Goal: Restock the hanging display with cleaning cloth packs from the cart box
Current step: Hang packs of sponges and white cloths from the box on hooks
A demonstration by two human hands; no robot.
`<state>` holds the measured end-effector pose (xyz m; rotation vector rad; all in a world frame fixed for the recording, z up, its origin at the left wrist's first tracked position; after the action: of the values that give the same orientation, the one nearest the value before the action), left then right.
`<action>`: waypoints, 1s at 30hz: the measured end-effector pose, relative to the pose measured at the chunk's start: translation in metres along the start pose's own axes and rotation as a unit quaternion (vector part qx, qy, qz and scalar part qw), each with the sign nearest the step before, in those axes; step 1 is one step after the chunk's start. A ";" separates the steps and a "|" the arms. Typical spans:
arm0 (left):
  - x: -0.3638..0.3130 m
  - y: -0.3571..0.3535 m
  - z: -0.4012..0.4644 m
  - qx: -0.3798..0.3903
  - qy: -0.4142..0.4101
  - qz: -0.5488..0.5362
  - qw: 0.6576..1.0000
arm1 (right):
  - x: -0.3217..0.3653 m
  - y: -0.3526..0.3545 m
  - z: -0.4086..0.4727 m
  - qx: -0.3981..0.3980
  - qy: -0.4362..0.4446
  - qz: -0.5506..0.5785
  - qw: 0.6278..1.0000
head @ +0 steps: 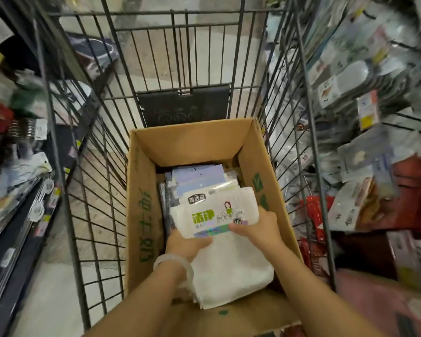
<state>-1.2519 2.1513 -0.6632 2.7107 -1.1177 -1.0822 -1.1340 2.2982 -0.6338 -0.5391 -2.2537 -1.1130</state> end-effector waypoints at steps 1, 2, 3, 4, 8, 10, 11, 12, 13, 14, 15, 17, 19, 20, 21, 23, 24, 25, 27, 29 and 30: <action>0.001 0.002 -0.003 0.005 -0.007 -0.009 1.000 | 0.000 0.003 -0.005 0.015 0.012 0.023 1.000; 0.001 0.003 -0.007 0.011 -0.018 -0.008 1.000 | 0.000 0.004 -0.009 0.041 0.014 0.048 0.998; 0.000 0.004 -0.011 0.018 -0.031 -0.003 0.999 | -0.001 0.005 -0.015 0.071 0.010 0.071 0.995; -0.001 0.004 -0.015 0.025 -0.045 0.002 0.999 | -0.002 0.006 -0.020 0.089 0.004 0.092 0.992; -0.013 0.010 -0.026 0.027 -0.103 0.017 0.994 | 0.004 0.015 -0.038 0.059 0.028 0.160 0.985; -0.024 0.017 -0.034 0.035 -0.128 0.019 0.991 | 0.013 0.022 -0.049 0.049 0.049 0.179 0.981; -0.032 0.022 -0.040 0.042 -0.145 0.015 0.988 | 0.019 0.026 -0.055 0.045 0.059 0.188 0.979; -0.041 0.027 -0.047 0.053 -0.170 0.009 0.984 | 0.025 0.032 -0.061 0.037 0.064 0.195 0.978; -0.051 0.033 -0.057 0.068 -0.202 0.004 0.977 | 0.032 0.038 -0.069 0.024 0.065 0.201 0.977; -0.062 0.038 -0.068 0.085 -0.238 0.001 0.968 | 0.040 0.046 -0.077 0.008 0.067 0.206 0.976; -0.073 0.044 -0.081 0.099 -0.271 -0.005 0.957 | 0.048 0.055 -0.087 -0.011 0.071 0.209 0.975; -0.093 0.054 -0.108 0.131 -0.330 -0.022 0.935 | 0.067 0.075 -0.111 -0.054 0.094 0.213 0.971; -0.111 0.066 -0.138 0.150 -0.380 -0.028 0.912 | 0.085 0.098 -0.145 -0.101 0.126 0.228 0.960; -0.118 0.072 -0.155 0.152 -0.401 -0.030 0.903 | 0.092 0.108 -0.166 -0.122 0.145 0.236 0.953; -0.125 0.078 -0.173 0.155 -0.422 -0.028 0.893 | 0.098 0.118 -0.189 -0.144 0.164 0.244 0.945; -0.132 0.086 -0.211 0.182 -0.450 -0.022 0.874 | 0.103 0.137 -0.239 -0.198 0.188 0.251 0.929; -0.133 0.089 -0.232 0.202 -0.464 -0.019 0.862 | 0.102 0.145 -0.264 -0.221 0.192 0.258 0.921; -0.133 0.091 -0.254 0.222 -0.481 -0.012 0.848 | 0.100 0.153 -0.288 -0.239 0.197 0.268 0.912; -0.128 0.092 -0.297 0.261 -0.507 0.002 0.822 | 0.090 0.169 -0.334 -0.271 0.200 0.282 0.898; -0.118 0.090 -0.335 0.306 -0.509 -0.005 0.805 | 0.076 0.184 -0.380 -0.313 0.200 0.294 0.881; -0.113 0.087 -0.353 0.327 -0.507 -0.002 0.797 | 0.067 0.192 -0.402 -0.335 0.202 0.301 0.870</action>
<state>-1.1481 2.0749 -0.3050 2.3949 -1.8492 -2.7617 -0.9522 2.0885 -0.2790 -1.0742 -1.1629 -1.4661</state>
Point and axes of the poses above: each hand's wrist, its own z-axis towards the middle knuckle, its own y-axis out of the back of the hand, x = y × z, the point moved 3 cm from there along z, towards the middle knuckle, and after that the axes turned 6 degrees about -x, right-handed, at the moved point
